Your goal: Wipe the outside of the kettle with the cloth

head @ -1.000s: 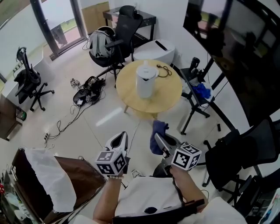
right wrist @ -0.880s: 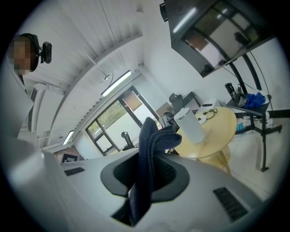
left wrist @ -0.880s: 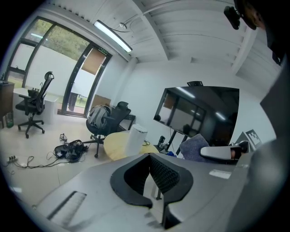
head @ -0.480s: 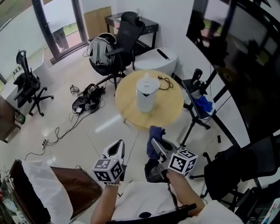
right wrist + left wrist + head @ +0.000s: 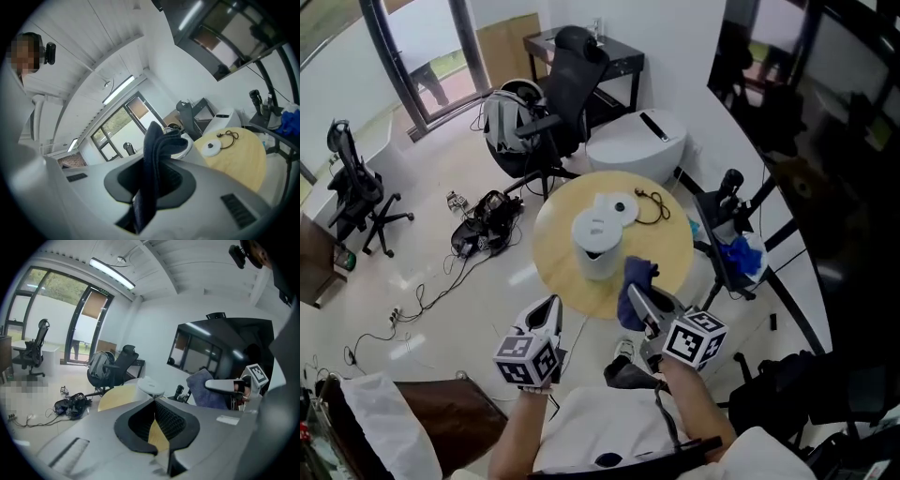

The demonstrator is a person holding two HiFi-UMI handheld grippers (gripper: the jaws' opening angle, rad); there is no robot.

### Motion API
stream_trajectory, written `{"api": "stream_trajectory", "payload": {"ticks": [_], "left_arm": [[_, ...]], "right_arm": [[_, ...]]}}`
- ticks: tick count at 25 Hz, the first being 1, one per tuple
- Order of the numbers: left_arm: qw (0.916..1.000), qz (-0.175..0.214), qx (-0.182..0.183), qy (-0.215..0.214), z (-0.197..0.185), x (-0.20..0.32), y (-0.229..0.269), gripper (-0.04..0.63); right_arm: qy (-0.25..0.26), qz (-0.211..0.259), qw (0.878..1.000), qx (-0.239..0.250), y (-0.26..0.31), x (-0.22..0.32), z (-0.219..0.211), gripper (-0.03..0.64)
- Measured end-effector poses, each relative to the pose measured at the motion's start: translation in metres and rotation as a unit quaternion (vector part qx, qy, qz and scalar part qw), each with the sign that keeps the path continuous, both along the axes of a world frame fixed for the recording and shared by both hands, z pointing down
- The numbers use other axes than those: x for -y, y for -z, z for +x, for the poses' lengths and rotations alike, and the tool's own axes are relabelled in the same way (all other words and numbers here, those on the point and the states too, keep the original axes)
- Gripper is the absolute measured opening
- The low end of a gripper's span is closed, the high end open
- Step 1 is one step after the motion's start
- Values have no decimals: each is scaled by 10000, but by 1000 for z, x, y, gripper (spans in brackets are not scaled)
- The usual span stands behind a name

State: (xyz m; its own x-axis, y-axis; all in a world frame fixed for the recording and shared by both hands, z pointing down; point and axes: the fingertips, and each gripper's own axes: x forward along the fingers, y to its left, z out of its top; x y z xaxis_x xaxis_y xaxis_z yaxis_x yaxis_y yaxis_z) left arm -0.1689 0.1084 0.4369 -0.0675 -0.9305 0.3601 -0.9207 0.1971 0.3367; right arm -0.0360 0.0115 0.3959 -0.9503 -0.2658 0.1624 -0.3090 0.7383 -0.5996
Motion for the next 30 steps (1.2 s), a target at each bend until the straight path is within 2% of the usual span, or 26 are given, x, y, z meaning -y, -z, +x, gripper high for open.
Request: {"api": "stream_trajectory", "payload": {"ticks": [4, 9, 13, 16, 21, 24, 25, 26, 28, 29, 30], "left_arm": [[9996, -270, 33, 45, -1, 36, -14, 2], [9984, -534, 95, 135, -11, 55, -27, 2], [9979, -627, 54, 145, -24, 61, -34, 2], [9978, -657, 62, -53, -34, 73, -40, 2], [9942, -795, 246, -681, -46, 93, -53, 2], [9932, -652, 173, -951, -55, 113, -57, 3], [9929, -581, 61, -1036, -56, 121, -57, 45], [9920, -536, -110, -1137, -56, 130, -59, 115], [9875, -529, -560, -1376, -54, 145, -65, 206], [9841, -531, -750, -1517, -53, 150, -67, 244], [9806, -523, -867, -1678, -50, 153, -68, 247]], "right_arm": [[109, -130, 9998, -45, -8, 46, 0, 63], [402, -234, 9989, -91, -18, 72, -21, 63], [751, -15, 9964, -391, -24, 77, -47, 63], [939, 218, 9927, -719, -26, 85, -64, 63], [1199, 929, 9739, -1690, -30, 103, -91, 63], [1240, 1311, 9588, -2194, -30, 121, -109, 63], [1241, 1400, 9538, -2353, -33, 126, -113, 63], [1251, 1451, 9495, -2484, -36, 130, -115, 63], [1285, 1499, 9422, -2706, -41, 136, -120, 63], [1303, 1532, 9375, -2841, -45, 138, -122, 63], [1323, 1571, 9315, -3001, -49, 141, -124, 63]]}}
